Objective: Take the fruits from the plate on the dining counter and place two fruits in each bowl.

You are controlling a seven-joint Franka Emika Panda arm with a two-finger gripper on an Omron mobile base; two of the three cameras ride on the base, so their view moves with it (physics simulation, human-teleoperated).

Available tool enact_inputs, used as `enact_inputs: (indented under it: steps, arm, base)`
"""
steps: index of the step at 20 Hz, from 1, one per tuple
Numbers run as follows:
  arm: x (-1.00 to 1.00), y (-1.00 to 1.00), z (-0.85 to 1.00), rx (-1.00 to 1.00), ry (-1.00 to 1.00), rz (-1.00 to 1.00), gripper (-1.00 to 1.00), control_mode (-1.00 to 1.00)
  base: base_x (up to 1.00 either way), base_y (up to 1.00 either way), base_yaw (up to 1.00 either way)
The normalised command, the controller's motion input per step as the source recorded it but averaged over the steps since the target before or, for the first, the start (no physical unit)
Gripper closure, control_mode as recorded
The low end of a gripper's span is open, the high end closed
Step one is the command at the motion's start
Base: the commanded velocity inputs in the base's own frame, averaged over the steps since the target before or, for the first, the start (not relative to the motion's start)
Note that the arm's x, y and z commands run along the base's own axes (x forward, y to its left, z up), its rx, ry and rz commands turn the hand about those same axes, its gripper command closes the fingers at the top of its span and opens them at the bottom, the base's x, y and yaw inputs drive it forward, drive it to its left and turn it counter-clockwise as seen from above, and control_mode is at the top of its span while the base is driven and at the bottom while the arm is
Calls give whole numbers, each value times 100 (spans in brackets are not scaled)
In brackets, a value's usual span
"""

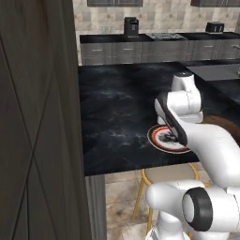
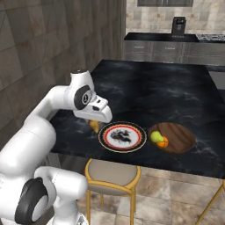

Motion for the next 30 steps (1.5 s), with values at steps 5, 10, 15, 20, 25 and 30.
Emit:
enact_inputs:
  steps: [5,10,15,20,25,30]
  arm:
    - [-45,0,22,8,0,1,100,-100]
    - [-13,0,10,6,0,0,100,-100]
    - [2,-1,2,3,0,8,100,-100]
    - [0,6,0,0,0,6,100,-100]
    - [0,16,0,-3,0,10,100,-100]
    - [0,1,0,0,0,3,100,100]
  base:
    - [0,0,0]
    - [0,0,0]
    - [0,0,0]
    - [0,0,0]
    - [0,0,0]
    - [0,0,0]
